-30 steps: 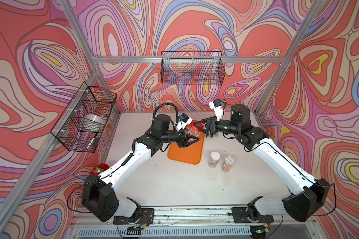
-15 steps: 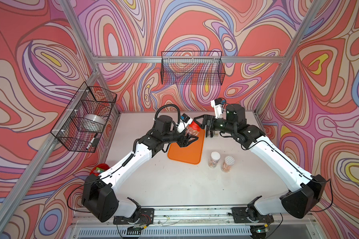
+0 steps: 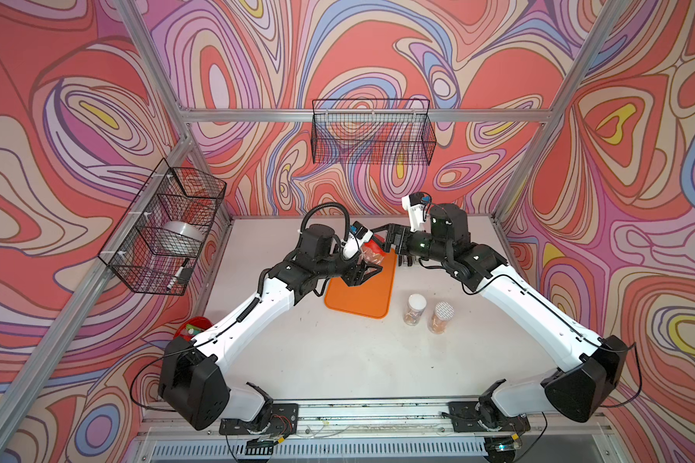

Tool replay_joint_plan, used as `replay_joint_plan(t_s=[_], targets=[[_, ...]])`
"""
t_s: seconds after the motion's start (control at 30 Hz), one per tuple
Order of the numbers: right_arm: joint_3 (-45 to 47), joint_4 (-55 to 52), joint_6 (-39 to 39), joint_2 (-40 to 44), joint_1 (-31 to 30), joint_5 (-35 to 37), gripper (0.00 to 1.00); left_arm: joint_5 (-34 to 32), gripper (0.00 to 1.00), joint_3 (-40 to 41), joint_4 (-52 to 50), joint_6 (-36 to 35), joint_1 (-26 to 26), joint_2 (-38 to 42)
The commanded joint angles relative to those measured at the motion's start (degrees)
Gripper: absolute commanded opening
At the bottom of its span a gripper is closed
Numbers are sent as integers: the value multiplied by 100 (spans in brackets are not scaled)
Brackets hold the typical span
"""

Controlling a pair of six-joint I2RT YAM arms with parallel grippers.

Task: Pour the candies out of the jar
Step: Unscrew the lid from the jar.

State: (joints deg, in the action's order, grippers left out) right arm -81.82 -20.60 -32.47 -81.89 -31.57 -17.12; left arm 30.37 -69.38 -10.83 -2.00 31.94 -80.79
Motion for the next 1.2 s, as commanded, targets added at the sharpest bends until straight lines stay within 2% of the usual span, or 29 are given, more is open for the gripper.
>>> replay_joint_plan(t_s=[0.0, 0.17, 0.4, 0.57, 0.67, 0.8, 0.9, 1.07, 1.17], targets=[[224, 115, -161, -39, -38, -86, 89, 30, 0, -172, 124, -159, 40, -41], [302, 194, -226, -98, -41, -103, 84, 74, 0, -189, 134, -134, 40, -33], [241, 223, -80, -102, -44, -286, 67, 114, 0, -189, 124, -127, 36, 11], [306, 326, 351, 0, -25, -896, 58, 365, 0, -189, 210, -40, 23, 54], [452, 462, 962, 197, 48, -1652, 53, 956, 0, -172, 346, 103, -86, 90], [652, 396, 1701, 508, 235, -2821, 50, 2052, 0, -248, 460, 313, -201, 99], [707, 135, 1950, 635, 469, -3246, 50, 2388, 0, -304, 450, 377, -206, 116], [709, 163, 1967, 654, 600, -3275, 51, 2362, 0, -294, 432, 384, -204, 95], [607, 243, 1702, 565, 603, -2889, 57, 2173, 0, -329, 347, 361, -199, 47]])
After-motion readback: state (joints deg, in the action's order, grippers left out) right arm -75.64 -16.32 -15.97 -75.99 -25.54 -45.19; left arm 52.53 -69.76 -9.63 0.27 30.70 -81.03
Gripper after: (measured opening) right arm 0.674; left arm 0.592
